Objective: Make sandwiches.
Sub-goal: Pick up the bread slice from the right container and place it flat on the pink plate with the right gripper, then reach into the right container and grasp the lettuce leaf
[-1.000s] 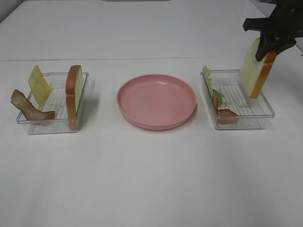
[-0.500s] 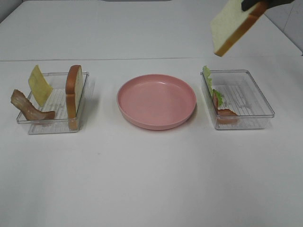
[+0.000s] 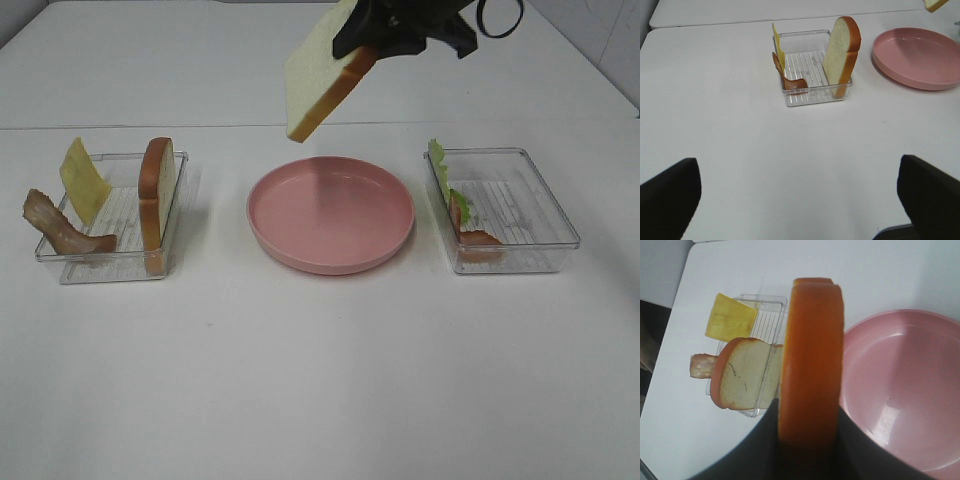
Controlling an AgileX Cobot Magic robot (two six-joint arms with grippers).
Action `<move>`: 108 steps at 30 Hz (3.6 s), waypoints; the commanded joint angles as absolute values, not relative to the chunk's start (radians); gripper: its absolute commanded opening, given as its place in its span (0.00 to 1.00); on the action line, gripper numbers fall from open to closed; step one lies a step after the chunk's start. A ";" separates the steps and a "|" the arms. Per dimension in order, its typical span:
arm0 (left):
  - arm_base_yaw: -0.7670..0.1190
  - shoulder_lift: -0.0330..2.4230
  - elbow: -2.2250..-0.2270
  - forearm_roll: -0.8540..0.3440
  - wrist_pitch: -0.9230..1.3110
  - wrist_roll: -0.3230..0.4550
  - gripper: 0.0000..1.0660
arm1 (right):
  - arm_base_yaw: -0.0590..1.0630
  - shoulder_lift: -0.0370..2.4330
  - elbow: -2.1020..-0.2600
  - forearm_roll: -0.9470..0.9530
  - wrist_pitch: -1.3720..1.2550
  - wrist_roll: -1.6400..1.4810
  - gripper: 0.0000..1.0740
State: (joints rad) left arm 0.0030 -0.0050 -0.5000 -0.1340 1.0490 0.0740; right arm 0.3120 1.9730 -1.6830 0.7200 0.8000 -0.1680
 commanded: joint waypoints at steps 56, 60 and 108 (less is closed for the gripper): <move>-0.001 -0.021 -0.499 -0.132 1.035 0.072 0.94 | 0.333 2.211 -1.682 0.612 0.830 -0.134 0.70; -0.001 -0.021 -0.499 -0.132 1.035 0.072 0.94 | 0.333 2.186 -1.682 0.578 0.853 -0.119 0.70; -0.001 -0.021 -0.499 -0.132 1.035 0.072 0.94 | 0.329 2.279 -1.960 -0.060 1.084 0.099 0.70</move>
State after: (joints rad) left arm 0.0030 -0.0050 -0.5000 -0.1340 1.0480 0.0740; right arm 0.3320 2.2690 -1.9560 -0.0460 1.0810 0.0850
